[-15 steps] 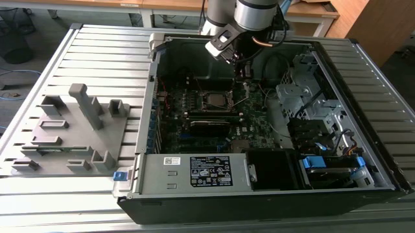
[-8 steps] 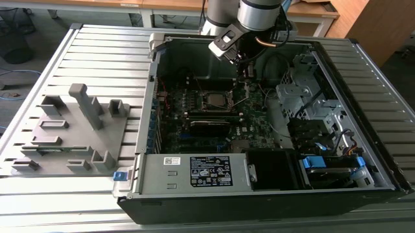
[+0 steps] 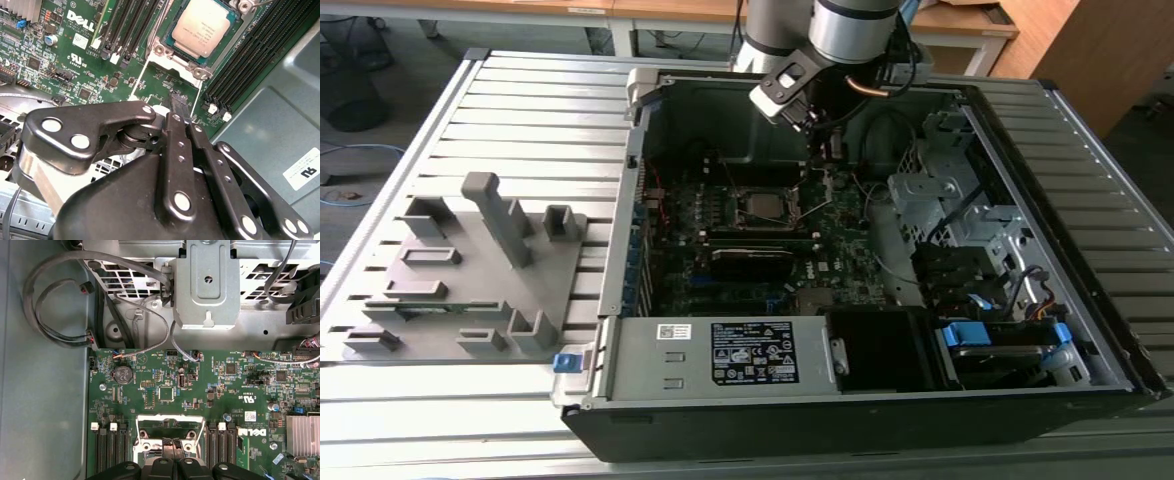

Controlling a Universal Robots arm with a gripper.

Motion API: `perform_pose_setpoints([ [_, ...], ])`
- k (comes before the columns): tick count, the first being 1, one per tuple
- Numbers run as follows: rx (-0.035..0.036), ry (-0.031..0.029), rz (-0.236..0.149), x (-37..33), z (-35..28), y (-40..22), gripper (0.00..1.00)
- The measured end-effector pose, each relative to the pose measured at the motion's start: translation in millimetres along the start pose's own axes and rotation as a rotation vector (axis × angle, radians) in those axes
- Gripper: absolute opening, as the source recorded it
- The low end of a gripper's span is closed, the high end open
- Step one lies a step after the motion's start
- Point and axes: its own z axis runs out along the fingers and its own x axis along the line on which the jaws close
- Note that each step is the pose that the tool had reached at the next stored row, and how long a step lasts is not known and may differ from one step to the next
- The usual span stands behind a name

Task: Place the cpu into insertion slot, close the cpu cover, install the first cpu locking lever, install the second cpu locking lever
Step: 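Close the cpu cover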

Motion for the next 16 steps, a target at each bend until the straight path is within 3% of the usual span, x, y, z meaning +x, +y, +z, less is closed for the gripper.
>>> perform_pose_setpoints([
  [4,0.0002,0.0,0.0,0.0,0.1,4.1,0.11],
  [16,0.0072,-0.0001,0.0,0.2,0.6,24.6,0.11],
])
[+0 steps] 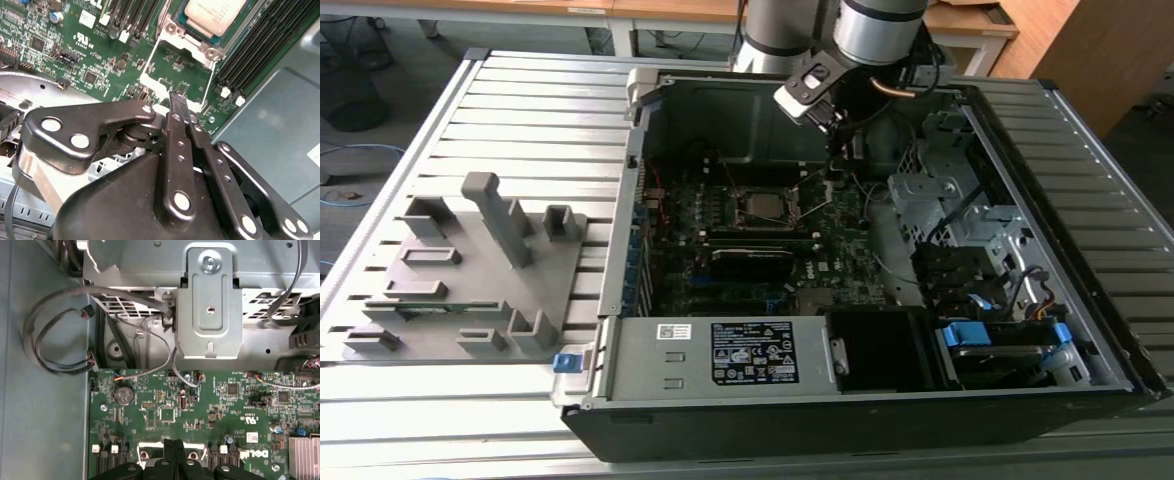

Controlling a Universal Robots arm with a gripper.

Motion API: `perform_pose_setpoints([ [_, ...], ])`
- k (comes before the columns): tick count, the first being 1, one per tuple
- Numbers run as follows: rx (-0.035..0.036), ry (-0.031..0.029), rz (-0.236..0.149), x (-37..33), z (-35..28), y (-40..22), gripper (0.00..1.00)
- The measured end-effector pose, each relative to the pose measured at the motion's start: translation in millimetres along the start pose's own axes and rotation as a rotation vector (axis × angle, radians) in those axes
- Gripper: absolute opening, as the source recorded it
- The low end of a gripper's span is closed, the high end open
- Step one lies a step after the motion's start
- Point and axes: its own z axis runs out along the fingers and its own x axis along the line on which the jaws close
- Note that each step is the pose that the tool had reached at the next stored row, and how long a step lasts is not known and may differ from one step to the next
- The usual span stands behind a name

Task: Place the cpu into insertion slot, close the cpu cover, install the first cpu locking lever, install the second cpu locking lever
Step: 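Close the cpu cover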

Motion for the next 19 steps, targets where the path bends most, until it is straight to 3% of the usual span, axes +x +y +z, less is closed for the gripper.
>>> perform_pose_setpoints([
  [12,0.0023,0.0,0.0,0.1,0.3,14.9,0.11],
  [19,0.0027,-0.0002,0.0,0.1,0.5,16.7,0.11],
])
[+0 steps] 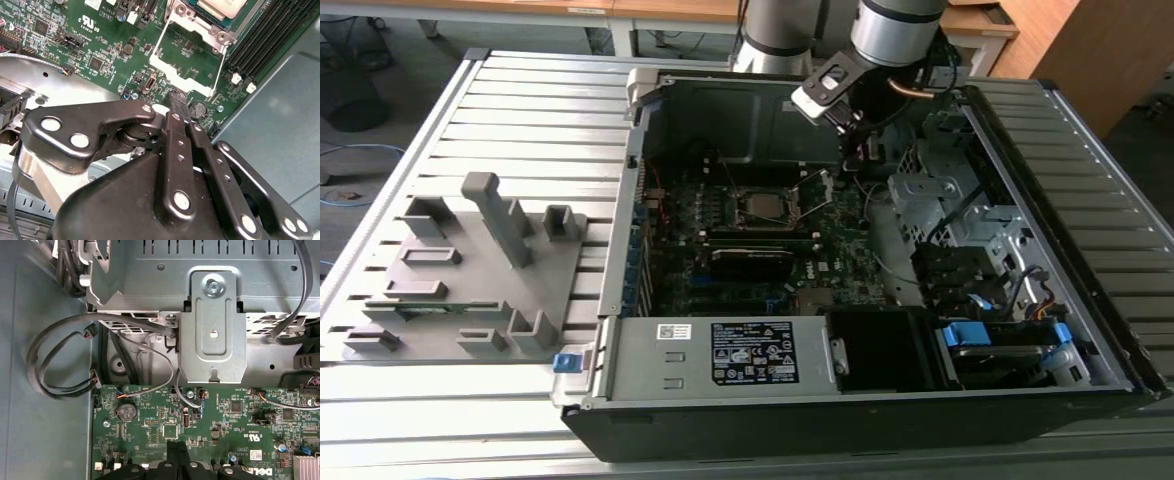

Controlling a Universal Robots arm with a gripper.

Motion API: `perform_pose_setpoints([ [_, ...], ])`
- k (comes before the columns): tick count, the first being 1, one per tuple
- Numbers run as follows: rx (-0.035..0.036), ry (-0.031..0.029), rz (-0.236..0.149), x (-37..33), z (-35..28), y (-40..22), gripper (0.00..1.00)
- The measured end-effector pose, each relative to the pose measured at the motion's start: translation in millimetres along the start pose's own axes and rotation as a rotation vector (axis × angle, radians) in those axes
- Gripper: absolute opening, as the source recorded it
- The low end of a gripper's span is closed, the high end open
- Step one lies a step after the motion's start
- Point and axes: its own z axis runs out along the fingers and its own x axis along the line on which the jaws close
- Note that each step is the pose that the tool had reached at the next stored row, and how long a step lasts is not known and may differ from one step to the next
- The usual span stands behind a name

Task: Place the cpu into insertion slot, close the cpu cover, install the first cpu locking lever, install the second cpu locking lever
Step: 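Close the cpu cover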

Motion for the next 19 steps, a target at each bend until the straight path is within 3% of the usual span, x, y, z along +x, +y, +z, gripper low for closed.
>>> perform_pose_setpoints([
  [13,-0.0001,0.0001,0.0,0.2,8.6,1.8,0.11],
  [19,-0.0001,-0.0001,-0.001,0.2,15.6,2.0,0.11],
])
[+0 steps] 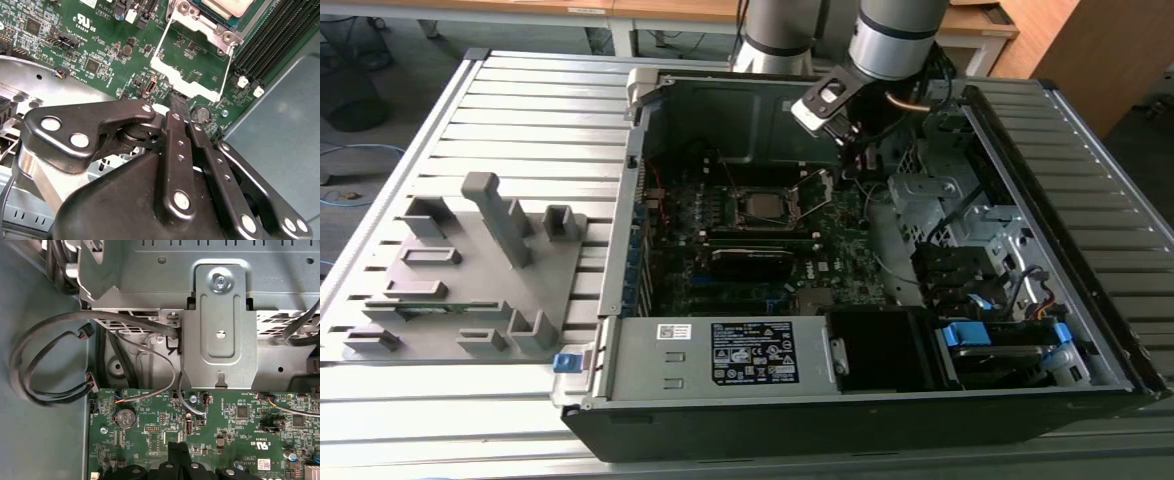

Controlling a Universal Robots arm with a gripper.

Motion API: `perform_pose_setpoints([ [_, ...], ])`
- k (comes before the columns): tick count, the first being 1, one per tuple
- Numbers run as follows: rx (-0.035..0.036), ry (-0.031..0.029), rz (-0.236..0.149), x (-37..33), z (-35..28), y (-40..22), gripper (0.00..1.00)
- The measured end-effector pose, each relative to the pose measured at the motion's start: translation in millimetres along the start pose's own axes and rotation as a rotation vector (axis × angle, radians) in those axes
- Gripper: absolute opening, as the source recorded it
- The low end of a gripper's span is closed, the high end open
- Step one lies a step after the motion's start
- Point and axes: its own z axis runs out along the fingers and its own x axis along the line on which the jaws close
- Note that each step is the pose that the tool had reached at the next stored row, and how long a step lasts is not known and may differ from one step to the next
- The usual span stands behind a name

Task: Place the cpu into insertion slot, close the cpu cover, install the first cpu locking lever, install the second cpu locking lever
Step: 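Close the cpu cover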

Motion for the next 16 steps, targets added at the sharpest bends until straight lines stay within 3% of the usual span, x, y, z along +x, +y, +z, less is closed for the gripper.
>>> perform_pose_setpoints([
  [3,0.0,-0.0002,0.0,0.0,2.8,0.0,0.11],
  [11,-0.0006,-0.0007,0.0,-0.1,3.2,-1.1,0.11],
  [16,-0.0067,-0.0007,0.0,-0.1,3.4,-11.0,0.11],
])
